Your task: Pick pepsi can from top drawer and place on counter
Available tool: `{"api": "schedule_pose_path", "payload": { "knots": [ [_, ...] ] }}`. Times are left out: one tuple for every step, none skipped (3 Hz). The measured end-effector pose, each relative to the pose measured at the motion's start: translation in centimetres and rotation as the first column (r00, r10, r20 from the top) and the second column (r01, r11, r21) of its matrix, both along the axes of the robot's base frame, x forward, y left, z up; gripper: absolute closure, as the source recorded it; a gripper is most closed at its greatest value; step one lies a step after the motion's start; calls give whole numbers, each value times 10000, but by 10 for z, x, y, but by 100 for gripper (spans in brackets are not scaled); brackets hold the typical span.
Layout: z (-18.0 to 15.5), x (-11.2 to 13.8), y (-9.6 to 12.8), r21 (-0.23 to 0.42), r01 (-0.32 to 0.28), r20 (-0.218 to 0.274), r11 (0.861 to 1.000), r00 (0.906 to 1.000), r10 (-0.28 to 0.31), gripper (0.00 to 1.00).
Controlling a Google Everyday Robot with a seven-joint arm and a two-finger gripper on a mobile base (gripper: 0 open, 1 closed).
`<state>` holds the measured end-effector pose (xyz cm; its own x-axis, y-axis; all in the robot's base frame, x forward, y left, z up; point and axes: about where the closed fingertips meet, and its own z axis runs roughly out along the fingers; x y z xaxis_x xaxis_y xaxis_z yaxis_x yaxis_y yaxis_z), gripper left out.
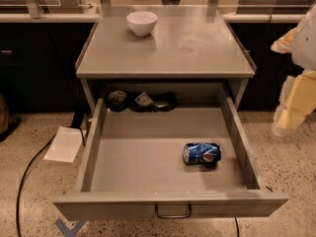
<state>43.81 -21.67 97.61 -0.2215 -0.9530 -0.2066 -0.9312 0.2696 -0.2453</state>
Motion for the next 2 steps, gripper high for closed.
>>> {"api": "schedule_pose_path", "payload": {
  "knots": [
    [0, 0, 0, 0, 0, 0, 10000, 10000, 0, 0],
    [-7, 4, 1, 168, -5, 81, 9999, 10000, 4, 0]
  ]
}}
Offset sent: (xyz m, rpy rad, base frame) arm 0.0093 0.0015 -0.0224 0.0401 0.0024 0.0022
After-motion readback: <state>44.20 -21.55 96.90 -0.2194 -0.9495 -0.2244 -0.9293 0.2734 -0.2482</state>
